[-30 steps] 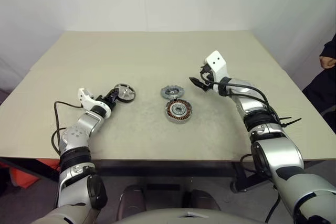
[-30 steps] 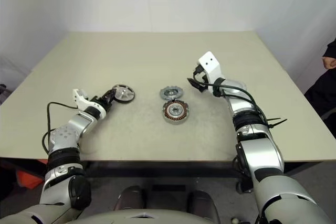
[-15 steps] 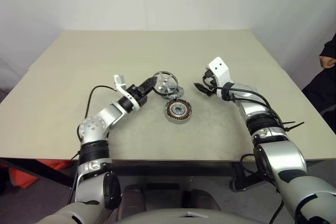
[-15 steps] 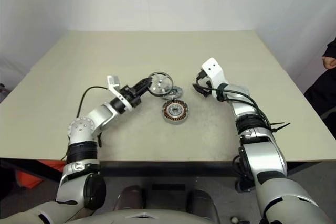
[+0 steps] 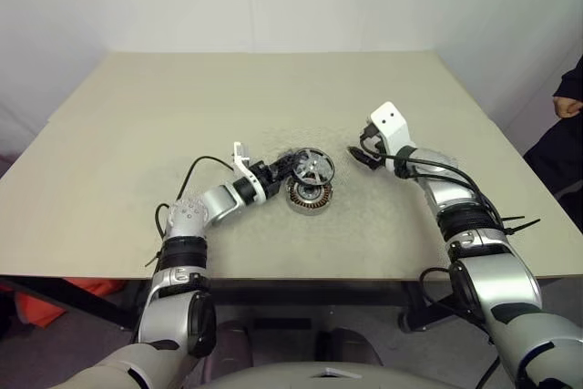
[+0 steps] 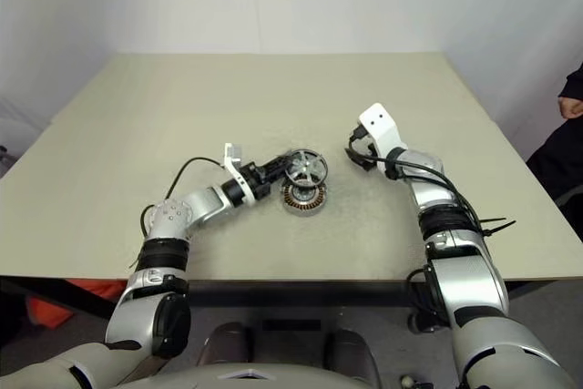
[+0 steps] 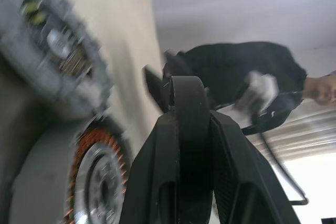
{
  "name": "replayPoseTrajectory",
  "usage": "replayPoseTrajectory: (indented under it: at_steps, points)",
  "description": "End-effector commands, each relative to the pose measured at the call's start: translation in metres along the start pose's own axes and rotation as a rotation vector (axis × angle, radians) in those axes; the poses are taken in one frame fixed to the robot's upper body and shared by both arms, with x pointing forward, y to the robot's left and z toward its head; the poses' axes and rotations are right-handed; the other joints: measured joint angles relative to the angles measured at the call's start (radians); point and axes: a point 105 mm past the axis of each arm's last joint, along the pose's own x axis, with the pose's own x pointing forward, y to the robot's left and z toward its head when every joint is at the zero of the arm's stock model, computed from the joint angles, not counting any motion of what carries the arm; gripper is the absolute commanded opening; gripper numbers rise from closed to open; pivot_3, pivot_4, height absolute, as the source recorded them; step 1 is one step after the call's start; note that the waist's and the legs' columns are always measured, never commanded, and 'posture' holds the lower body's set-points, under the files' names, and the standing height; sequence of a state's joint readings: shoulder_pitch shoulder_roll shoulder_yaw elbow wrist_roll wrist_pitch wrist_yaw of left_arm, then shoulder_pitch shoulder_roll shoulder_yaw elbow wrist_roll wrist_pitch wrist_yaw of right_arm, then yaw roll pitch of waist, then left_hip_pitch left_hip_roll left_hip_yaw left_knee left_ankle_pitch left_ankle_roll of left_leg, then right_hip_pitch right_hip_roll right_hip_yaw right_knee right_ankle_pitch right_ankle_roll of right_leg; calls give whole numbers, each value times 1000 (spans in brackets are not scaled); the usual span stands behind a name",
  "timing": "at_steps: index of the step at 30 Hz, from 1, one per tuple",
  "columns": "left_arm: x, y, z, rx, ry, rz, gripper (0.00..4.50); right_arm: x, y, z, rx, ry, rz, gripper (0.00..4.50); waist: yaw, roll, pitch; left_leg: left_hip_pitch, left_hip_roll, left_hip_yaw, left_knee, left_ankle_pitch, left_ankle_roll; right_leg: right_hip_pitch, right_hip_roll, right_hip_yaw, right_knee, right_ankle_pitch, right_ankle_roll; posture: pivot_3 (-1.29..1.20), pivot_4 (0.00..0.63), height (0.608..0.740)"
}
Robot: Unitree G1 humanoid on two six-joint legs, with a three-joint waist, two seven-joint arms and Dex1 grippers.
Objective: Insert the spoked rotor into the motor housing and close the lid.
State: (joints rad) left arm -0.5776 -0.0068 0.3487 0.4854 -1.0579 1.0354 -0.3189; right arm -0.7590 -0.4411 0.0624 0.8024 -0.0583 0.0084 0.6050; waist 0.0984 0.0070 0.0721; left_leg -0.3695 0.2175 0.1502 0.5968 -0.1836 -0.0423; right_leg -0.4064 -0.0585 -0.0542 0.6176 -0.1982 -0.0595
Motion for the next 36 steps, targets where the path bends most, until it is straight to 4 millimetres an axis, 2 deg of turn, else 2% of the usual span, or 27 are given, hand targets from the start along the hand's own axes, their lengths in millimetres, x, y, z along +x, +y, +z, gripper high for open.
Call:
replayPoseTrajectory:
  at_steps: [1, 8, 23, 27, 31, 36]
  points:
    - [4, -4, -2, 21, 25, -17, 453, -5, -10, 15, -19, -47, -37, 3828, 0, 0, 0, 0, 0, 0, 0, 0, 0, 0, 0, 0, 0, 0, 0, 0, 0, 740]
    - [3, 4, -6, 13, 43, 15, 453, -6, -11, 15, -19, -46, -41, 3828, 0, 0, 0, 0, 0, 0, 0, 0, 0, 0, 0, 0, 0, 0, 0, 0, 0, 740]
    - [-12, 6, -10, 11, 71, 17, 453, -3, -6, 16, -20, -47, -24, 3828, -1, 0, 0, 0, 0, 0, -2, -1, 1, 0, 0, 0, -3, 0, 0, 0, 0, 740]
    - [-15, 9, -10, 17, 74, 34, 453, -4, -8, 23, -3, -78, -18, 3828, -1, 0, 0, 0, 0, 0, -2, -1, 1, 1, 0, 0, -4, 0, 0, 0, 0, 740]
    - [-15, 10, -9, 21, 69, 40, 453, -9, -7, 34, 37, -119, 40, 3828, -1, 0, 0, 0, 0, 0, -1, -1, 1, 1, 0, 0, -4, 0, 0, 0, 0, 740]
    - [-13, 9, -9, 28, 64, 43, 453, -27, 1, 35, 45, -147, 199, 3828, 2, 0, 0, 0, 0, 0, -2, -1, 2, 2, 0, 0, -5, 0, 0, 0, 0, 740]
